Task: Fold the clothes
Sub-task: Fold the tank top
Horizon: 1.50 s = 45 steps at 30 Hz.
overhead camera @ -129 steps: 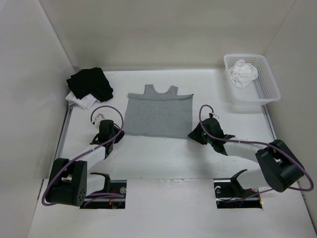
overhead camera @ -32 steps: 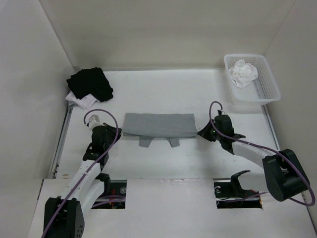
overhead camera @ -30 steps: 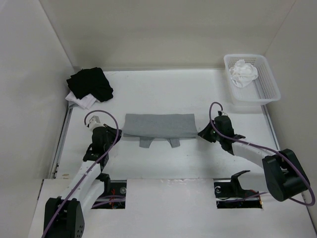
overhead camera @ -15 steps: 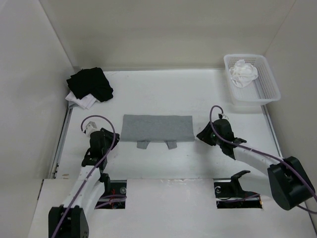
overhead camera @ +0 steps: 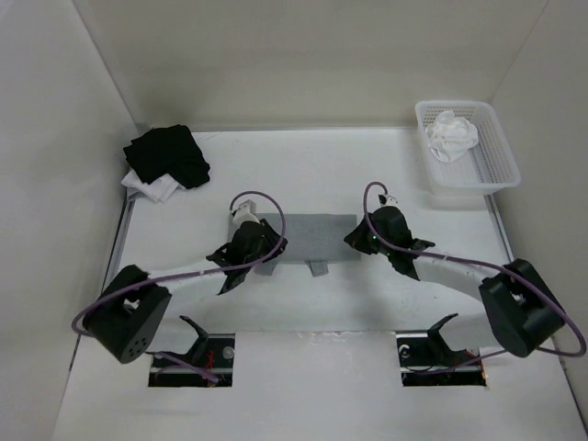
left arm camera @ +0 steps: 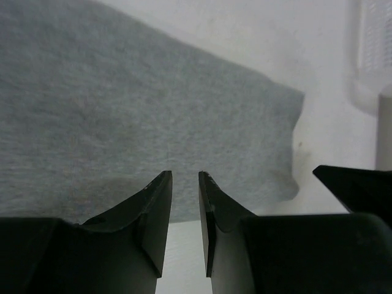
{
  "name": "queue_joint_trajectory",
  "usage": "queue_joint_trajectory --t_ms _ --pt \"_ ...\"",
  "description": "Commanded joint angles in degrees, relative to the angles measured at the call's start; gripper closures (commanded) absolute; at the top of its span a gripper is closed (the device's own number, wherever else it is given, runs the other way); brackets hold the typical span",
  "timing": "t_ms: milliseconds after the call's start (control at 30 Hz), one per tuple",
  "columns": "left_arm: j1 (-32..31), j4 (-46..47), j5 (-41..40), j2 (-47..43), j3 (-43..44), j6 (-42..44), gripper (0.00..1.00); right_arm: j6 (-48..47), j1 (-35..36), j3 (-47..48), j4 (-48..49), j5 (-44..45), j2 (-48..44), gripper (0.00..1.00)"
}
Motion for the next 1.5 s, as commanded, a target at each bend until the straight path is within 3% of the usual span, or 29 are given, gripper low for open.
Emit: queue_joint_trajectory --t_ms 0,167,400,633,800,1067,1233,1467 --pt "-1.4 10.4 -2.9 4.1 -0.9 -2.8 0.78 2.5 0.9 0.3 7.7 -1.8 3.7 0.97" --pt "-1.6 13.2 -3.0 4.2 -7.9 -4.3 0.78 7.2 2.7 -5.9 13.1 -0.8 6.7 0.97" --pt "0.1 13.0 -3.2 -3.4 -15.2 -3.8 0.77 12.3 5.7 -11.7 15.7 1.6 6.0 0.95" --pt "-0.6 7.0 -3.7 -12.7 -11.6 -0.8 0.74 10.3 4.5 -13.5 11.1 4.0 -6.4 0.59" --pt "-4.4 9.1 -3.5 -4.7 -4.1 1.0 0.74 8.1 -2.0 -12.2 6.4 4.4 -7.0 0.50" --pt "-8.6 16.9 -0.2 9.5 -0.7 -0.6 0.75 8.1 -2.2 -7.9 4.8 4.0 3.1 0.49" --pt "-7.0 17.6 0.9 10.5 -4.8 -1.2 0.75 10.3 -1.9 -7.7 5.9 1.1 6.0 0.52" --pt "-5.4 17.9 1.7 8.2 -7.9 -1.3 0.75 15.5 -1.8 -10.4 16.4 -4.4 11.7 0.57"
